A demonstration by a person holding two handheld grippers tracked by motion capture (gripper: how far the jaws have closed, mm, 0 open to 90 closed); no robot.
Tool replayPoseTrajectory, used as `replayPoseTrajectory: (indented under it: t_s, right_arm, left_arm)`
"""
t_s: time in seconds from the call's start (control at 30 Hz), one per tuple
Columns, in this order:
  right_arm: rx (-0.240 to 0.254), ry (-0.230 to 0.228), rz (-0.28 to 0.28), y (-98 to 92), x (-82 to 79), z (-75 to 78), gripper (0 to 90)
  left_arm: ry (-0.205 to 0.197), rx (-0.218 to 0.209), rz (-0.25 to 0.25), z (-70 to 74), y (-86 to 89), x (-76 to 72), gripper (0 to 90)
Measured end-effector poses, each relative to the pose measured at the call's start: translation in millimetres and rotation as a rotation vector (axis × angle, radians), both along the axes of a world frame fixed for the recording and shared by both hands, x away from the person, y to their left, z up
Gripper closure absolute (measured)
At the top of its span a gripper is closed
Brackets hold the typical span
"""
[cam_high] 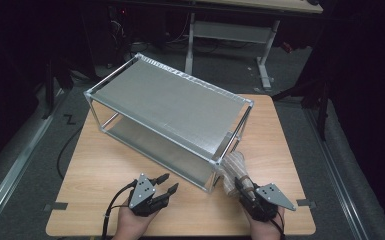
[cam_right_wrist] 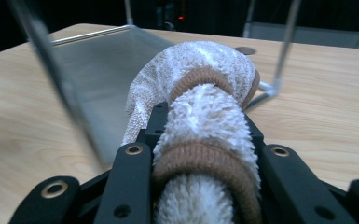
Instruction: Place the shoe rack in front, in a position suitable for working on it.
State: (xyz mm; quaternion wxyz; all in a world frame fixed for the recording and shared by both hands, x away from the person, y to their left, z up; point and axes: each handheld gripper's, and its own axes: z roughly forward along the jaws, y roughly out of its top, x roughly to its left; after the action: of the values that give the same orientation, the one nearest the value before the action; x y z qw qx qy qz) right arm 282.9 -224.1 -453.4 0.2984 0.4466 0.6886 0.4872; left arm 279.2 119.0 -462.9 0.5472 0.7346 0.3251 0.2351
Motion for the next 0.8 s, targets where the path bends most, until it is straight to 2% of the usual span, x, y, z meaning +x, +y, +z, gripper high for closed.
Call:
replayPoseTrajectory:
  t_s: [0.03,0.1,0.2,0.23,0.47,0.73,0.8]
  right_arm:
    - [0.000,-0.002,-0.015,-4.1,0.9,-0.1,67.1]
    - [0.002,-0.002,-0.033,-9.1,1.7,-0.2,67.1]
    - [0.007,0.000,-0.061,-19.3,3.3,-0.3,67.1]
    - [0.011,0.001,-0.078,-22.3,3.9,-0.5,67.1]
    - [0.029,0.001,-0.104,-35.4,4.3,0.5,67.0]
    - [0.034,0.004,-0.108,-38.5,4.5,0.6,67.0]
    - [0.035,0.007,-0.107,-38.3,4.7,0.2,67.1]
  left_arm:
    - [-0.019,0.005,-0.018,5.9,-7.0,-0.6,54.0]
    - [-0.026,0.001,-0.036,9.8,-14.1,0.5,54.1]
    - [-0.022,-0.005,-0.053,12.4,-23.3,4.3,54.1]
    - [-0.029,-0.012,-0.068,13.5,-34.2,7.8,54.1]
    - [-0.014,-0.005,-0.138,14.0,-73.5,21.1,54.4]
    - [-0.018,-0.023,-0.155,23.8,-99.2,30.8,56.4]
    - [-0.013,-0.017,-0.150,25.3,-103.8,33.2,60.1]
